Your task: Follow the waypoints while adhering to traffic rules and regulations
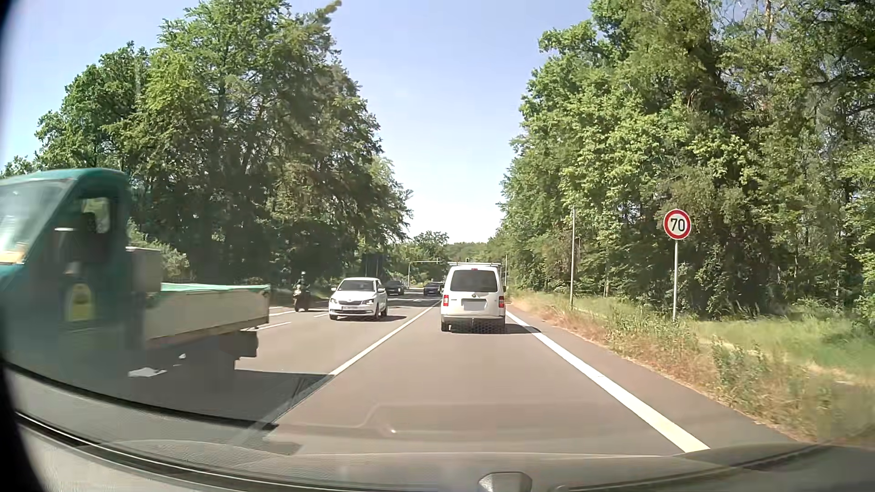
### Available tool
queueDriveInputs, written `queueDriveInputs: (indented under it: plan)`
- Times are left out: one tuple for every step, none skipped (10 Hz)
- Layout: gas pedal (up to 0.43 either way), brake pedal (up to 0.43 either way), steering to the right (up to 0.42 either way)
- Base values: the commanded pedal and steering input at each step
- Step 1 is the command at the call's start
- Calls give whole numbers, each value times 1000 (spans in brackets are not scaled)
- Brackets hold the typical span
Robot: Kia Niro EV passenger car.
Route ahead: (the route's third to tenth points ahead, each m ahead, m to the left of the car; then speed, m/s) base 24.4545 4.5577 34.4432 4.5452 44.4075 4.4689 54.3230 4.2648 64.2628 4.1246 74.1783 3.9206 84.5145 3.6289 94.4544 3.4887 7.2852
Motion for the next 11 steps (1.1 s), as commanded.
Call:
queueDriveInputs:
  plan:
    - [228, 30, 1]
    - [240, 30, 3]
    - [240, 30, 3]
    - [248, 30, 3]
    - [260, 30, 3]
    - [260, 30, 3]
    - [260, 30, 3]
    - [260, 30, 3]
    - [260, 30, 3]
    - [260, 30, 3]
    - [280, 30, 3]
